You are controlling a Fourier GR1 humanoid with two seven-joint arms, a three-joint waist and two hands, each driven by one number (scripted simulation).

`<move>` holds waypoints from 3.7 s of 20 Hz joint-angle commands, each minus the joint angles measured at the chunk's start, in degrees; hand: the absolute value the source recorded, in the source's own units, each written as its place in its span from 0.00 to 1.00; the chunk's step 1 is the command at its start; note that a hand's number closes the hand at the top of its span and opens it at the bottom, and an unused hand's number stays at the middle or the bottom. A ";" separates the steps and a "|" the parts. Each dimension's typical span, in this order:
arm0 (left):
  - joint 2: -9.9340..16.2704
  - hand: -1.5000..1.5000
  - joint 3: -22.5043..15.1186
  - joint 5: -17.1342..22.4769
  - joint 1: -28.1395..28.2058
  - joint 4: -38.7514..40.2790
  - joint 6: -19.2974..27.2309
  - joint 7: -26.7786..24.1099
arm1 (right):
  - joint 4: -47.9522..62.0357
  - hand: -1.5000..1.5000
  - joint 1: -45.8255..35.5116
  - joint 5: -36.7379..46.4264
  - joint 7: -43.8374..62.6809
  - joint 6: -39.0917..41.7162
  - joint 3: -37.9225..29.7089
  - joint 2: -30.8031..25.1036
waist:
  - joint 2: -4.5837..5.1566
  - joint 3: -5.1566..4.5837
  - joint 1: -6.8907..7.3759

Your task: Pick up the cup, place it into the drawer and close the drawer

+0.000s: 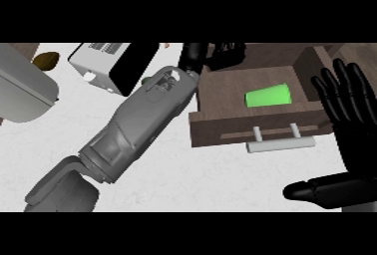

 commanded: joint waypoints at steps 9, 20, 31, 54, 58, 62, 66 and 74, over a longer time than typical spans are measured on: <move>0.00 0.00 -4.76 5.14 -2.24 0.39 1.50 0.03 | 0.80 0.00 -0.41 -1.60 -1.81 0.68 1.37 1.89 | 0.29 0.00 -1.08; 0.00 0.00 2.00 12.88 0.19 -7.56 -1.64 -7.49 | -4.80 0.00 4.37 -10.84 3.82 4.20 -3.04 -2.02 | -1.16 -0.08 3.66; 11.16 0.00 4.65 13.92 17.06 -26.65 -1.78 -2.72 | -6.60 1.00 7.54 -1.96 0.75 11.88 -2.67 -9.53 | -2.05 -0.13 7.20; 31.11 0.00 12.30 16.27 56.28 -60.73 -11.91 -0.07 | 11.58 1.00 2.63 45.63 -12.67 4.79 18.83 -12.19 | -1.22 -0.10 6.87; 32.81 0.00 15.70 15.70 61.01 -63.52 -14.56 0.10 | 21.41 1.00 0.95 50.04 -18.51 0.31 18.82 -11.28 | -1.21 -0.07 6.12; 31.97 0.00 17.37 15.24 63.90 -61.66 -18.80 -1.02 | 34.32 0.00 -7.60 52.05 -17.93 -0.55 17.50 -8.63 | -1.08 -0.08 6.27; 31.06 0.00 19.21 14.32 63.67 -55.78 -23.00 -4.04 | 48.14 0.00 -10.28 55.90 -26.19 -6.92 16.06 -9.81 | -0.82 -0.07 6.11; 33.64 0.00 26.20 16.09 69.69 -59.57 -30.59 -0.98 | 66.37 0.00 -22.12 58.77 -26.13 -9.66 13.56 -3.61 | -0.96 -0.07 6.33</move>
